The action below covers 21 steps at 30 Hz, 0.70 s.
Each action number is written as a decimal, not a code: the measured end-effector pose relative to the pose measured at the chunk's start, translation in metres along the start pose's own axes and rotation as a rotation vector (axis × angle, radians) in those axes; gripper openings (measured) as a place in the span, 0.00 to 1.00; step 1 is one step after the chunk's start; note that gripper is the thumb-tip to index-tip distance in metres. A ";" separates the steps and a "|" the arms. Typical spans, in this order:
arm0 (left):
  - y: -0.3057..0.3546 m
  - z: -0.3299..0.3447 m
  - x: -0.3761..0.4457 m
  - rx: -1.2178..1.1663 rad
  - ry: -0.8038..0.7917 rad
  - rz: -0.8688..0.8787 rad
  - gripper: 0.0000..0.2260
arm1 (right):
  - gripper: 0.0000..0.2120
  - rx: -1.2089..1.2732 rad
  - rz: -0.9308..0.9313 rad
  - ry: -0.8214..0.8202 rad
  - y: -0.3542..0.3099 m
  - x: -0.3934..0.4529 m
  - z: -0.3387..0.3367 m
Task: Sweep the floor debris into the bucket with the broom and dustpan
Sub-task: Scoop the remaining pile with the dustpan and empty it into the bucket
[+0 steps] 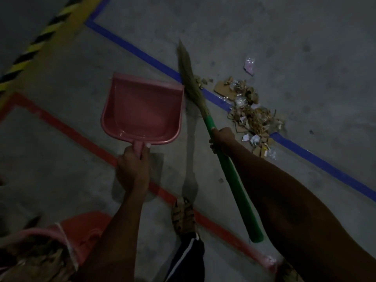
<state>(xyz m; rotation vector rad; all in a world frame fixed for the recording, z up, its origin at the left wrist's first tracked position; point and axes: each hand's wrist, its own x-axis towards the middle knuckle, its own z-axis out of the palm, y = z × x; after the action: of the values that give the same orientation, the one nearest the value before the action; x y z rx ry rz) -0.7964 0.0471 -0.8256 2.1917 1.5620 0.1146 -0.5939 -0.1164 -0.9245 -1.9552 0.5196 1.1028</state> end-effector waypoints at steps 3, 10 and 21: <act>0.006 -0.001 -0.002 0.000 -0.027 0.039 0.23 | 0.21 0.004 0.046 0.028 0.011 -0.006 -0.010; 0.020 0.000 -0.052 -0.051 -0.091 0.088 0.24 | 0.18 0.192 0.224 0.128 0.067 -0.026 -0.061; 0.008 -0.006 -0.188 -0.033 -0.076 0.096 0.24 | 0.17 -0.010 0.088 0.341 0.201 -0.123 -0.152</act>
<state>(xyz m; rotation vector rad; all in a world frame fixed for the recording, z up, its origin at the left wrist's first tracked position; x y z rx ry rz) -0.8581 -0.1253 -0.7822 2.2185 1.4047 0.0849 -0.7177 -0.3615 -0.8673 -2.1594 0.7892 0.8260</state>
